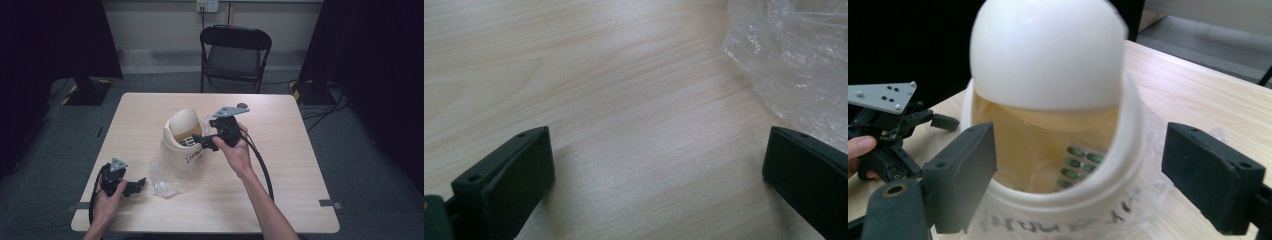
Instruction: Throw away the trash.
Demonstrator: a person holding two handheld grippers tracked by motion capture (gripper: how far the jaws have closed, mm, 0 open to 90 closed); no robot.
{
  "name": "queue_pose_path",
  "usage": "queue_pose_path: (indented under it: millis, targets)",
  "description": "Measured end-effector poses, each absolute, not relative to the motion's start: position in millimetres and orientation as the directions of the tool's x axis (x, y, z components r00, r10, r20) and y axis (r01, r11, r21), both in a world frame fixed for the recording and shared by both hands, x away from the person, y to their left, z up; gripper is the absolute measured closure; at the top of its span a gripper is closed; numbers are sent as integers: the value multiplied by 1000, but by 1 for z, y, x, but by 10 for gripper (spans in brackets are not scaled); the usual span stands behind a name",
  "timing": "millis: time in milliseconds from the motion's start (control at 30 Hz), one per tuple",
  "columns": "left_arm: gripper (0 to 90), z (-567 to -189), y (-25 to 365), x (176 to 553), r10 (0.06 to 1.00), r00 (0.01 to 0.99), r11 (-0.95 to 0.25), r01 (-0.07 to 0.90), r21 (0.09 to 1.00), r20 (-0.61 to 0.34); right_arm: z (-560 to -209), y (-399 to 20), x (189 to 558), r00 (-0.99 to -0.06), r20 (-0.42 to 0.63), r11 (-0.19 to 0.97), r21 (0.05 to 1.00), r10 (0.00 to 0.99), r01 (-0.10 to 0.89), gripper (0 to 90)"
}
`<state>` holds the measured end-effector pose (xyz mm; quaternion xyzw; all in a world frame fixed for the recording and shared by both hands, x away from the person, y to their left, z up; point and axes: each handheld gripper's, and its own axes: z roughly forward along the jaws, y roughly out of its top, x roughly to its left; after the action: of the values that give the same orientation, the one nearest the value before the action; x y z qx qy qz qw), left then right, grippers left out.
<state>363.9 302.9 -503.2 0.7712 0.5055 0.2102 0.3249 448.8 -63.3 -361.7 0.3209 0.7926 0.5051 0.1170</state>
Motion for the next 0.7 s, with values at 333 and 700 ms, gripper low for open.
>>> queue_pose_path:
  millis: [333, 700]
  targets:
    - [0, -503, 303, 364, 916, 401, -278, 643, 714, -4, -374, -94, 442, -716, 156, 237, 877, 681, 417, 142]
    - [0, -503, 303, 364, 916, 401, -278, 643, 714, -5, -378, -125, 435, -641, 140, 208, 875, 754, 436, 143]
